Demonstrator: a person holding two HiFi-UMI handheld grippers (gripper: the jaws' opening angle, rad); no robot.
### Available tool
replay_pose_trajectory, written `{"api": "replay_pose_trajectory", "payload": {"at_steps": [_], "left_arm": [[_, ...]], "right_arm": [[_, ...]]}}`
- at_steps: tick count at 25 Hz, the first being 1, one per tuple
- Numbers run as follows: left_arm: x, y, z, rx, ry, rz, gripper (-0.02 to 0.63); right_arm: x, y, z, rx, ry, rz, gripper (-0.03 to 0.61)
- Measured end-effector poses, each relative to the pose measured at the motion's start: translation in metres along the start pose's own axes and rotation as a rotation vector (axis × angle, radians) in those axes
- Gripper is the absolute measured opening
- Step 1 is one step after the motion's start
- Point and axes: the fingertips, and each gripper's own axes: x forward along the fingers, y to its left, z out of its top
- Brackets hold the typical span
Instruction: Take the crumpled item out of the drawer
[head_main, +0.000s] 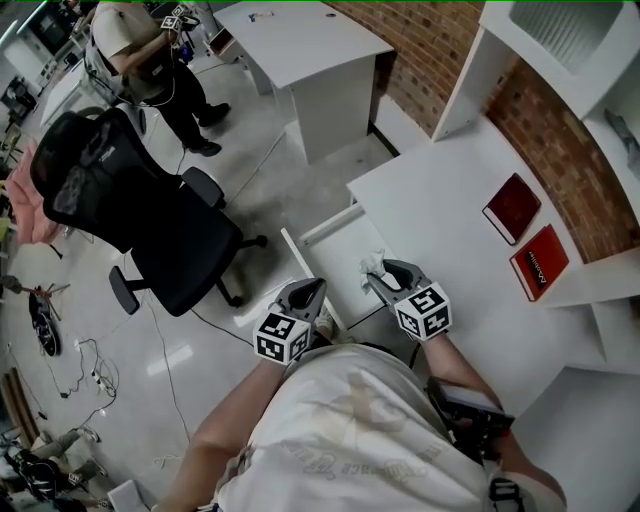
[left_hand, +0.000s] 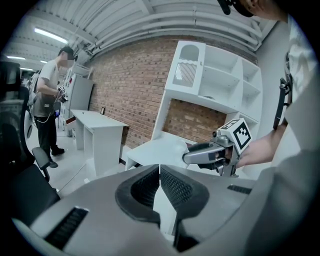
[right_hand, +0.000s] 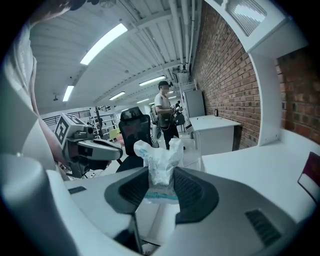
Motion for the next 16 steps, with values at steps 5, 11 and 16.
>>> {"api": "replay_pose_trajectory", "payload": {"at_steps": [5,11,16], "left_arm": [[-0.001,-0.001,0.007,0.006,-0.001,-0.004,0.028],[-0.002,-0.002,0.001,0.009,0.006,-0.006,0.028],[-0.007,0.004,-0.007,0.010,0.005,0.002,0.028]], "right_arm": [[-0.004,0.000,0.009,-0.004,-0.012,-0.005,0.167],[-0.002,0.001,0.000,0.011,-0.014,-0.014,0.167],[0.006,0.005,-0.006,0.026,-0.024,-0.016,0.167]]}}
